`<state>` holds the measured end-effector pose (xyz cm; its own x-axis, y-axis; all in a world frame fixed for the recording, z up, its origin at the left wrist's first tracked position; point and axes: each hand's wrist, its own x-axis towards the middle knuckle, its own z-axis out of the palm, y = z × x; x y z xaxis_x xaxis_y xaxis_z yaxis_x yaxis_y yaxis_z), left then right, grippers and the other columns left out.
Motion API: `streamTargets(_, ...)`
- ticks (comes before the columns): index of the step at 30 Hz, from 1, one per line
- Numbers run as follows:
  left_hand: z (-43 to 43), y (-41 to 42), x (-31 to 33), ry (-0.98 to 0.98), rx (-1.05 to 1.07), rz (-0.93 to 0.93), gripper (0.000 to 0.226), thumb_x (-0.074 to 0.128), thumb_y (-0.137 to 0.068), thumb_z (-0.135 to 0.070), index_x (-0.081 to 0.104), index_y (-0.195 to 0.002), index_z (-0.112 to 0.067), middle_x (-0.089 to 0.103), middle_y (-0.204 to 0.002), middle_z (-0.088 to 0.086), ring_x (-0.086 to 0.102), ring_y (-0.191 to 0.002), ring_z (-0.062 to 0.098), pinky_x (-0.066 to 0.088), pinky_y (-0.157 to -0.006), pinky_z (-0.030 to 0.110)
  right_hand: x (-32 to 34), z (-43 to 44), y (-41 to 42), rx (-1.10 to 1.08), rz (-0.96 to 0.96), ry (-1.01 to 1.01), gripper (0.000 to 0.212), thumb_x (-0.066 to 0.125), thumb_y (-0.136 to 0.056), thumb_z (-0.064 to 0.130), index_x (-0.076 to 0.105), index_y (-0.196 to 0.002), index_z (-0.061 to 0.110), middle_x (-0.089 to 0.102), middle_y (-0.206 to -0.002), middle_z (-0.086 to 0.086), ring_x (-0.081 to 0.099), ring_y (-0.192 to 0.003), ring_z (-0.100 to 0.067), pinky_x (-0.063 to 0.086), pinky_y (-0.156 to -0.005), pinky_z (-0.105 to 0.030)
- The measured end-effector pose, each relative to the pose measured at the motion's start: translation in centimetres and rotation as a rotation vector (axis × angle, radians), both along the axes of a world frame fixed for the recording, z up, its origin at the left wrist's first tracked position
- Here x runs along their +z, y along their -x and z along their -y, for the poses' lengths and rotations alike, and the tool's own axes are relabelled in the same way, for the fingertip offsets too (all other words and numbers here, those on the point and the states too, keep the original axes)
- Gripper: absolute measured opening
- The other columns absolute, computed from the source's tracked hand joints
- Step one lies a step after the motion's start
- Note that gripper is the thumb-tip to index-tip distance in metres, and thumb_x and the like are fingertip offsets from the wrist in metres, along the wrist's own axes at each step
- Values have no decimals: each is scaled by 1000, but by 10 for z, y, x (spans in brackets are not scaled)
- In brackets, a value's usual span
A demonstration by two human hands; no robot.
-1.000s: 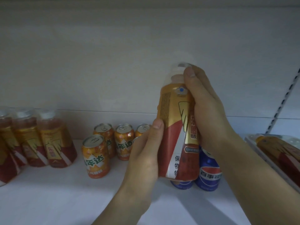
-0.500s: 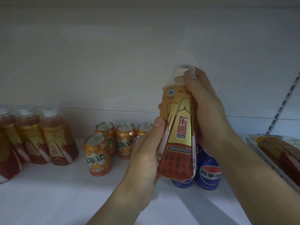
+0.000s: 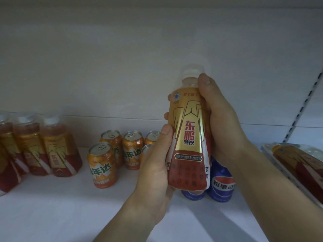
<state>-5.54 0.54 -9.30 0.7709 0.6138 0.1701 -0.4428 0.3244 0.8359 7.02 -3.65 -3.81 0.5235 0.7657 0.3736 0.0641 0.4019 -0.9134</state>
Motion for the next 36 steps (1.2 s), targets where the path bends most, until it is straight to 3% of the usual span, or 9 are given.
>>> streamTargets(4, 0, 2, 2, 15, -48, -22, 47, 49, -80, -52, 78, -107, -27, 76, -114, 9, 71, -111, 31, 53, -100, 50, -1, 0, 1, -14, -12, -26, 55, 59, -90, 56, 55, -135, 23, 69, -123, -20, 72, -104, -45, 59, -89, -58)
streamTargets(13, 6, 0, 3, -142, 122, -62, 39, 55, -79, -61, 79, -98, -38, 78, -109, 2, 73, -105, 20, 52, -100, 48, -1, 3, 2, -95, 63, -37, 47, 57, -94, 51, 55, -132, 24, 71, -114, -20, 73, -99, -47, 59, -89, -65)
streamTargets(20, 6, -1, 6, -181, 179, -27, 33, 52, -77, -57, 80, -82, -42, 80, -95, 2, 77, -90, 18, 59, -86, 42, -4, 0, -4, -36, 31, -26, 54, 57, -93, 55, 53, -136, 24, 70, -120, -19, 72, -106, -45, 57, -94, -64)
streamTargets(23, 4, 1, 5, -74, 122, -14, 39, 50, -80, -58, 82, -88, -36, 80, -98, 5, 77, -92, 21, 58, -85, 42, -5, 2, -10, 47, -28, 20, 68, 57, -91, 62, 53, -143, 19, 69, -129, -17, 70, -115, -38, 53, -103, -59)
streamTargets(26, 1, 6, 6, 83, -78, -48, 59, 42, -87, -63, 80, -104, -21, 77, -101, 13, 75, -86, 29, 59, -62, 38, -7, 5, -11, 97, -18, 72, 70, 54, -89, 66, 59, -141, 19, 69, -132, -13, 69, -119, -32, 52, -107, -54)
streamTargets(29, -2, 2, 9, 96, -139, -87, 58, 43, -87, -60, 83, -89, -19, 78, -91, 10, 76, -75, 25, 57, -49, 32, -7, 5, -10, 17, 3, 35, 57, 52, -94, 62, 67, -130, 21, 73, -124, -14, 71, -114, -32, 53, -105, -56)
streamTargets(32, 1, -3, 11, -33, -21, -98, 38, 54, -75, -55, 83, -79, -31, 80, -93, 1, 78, -83, 14, 61, -65, 30, -3, 5, -7, -83, 9, -16, 43, 53, -93, 61, 74, -114, 30, 74, -120, -13, 71, -112, -33, 53, -104, -59)
streamTargets(34, 5, -1, 10, -162, 37, -94, 35, 52, -74, -58, 81, -84, -40, 80, -98, 0, 77, -91, 16, 60, -82, 40, -2, 6, -6, -108, 28, -7, 41, 54, -92, 64, 75, -108, 32, 75, -117, -10, 73, -110, -30, 53, -104, -58)
streamTargets(36, 11, 6, 10, -145, 61, -86, 37, 50, -74, -59, 80, -87, -42, 80, -99, 2, 77, -92, 19, 59, -85, 44, -1, 7, -5, -103, 43, 16, 45, 55, -91, 66, 73, -111, 30, 76, -116, -7, 74, -109, -26, 55, -103, -54)
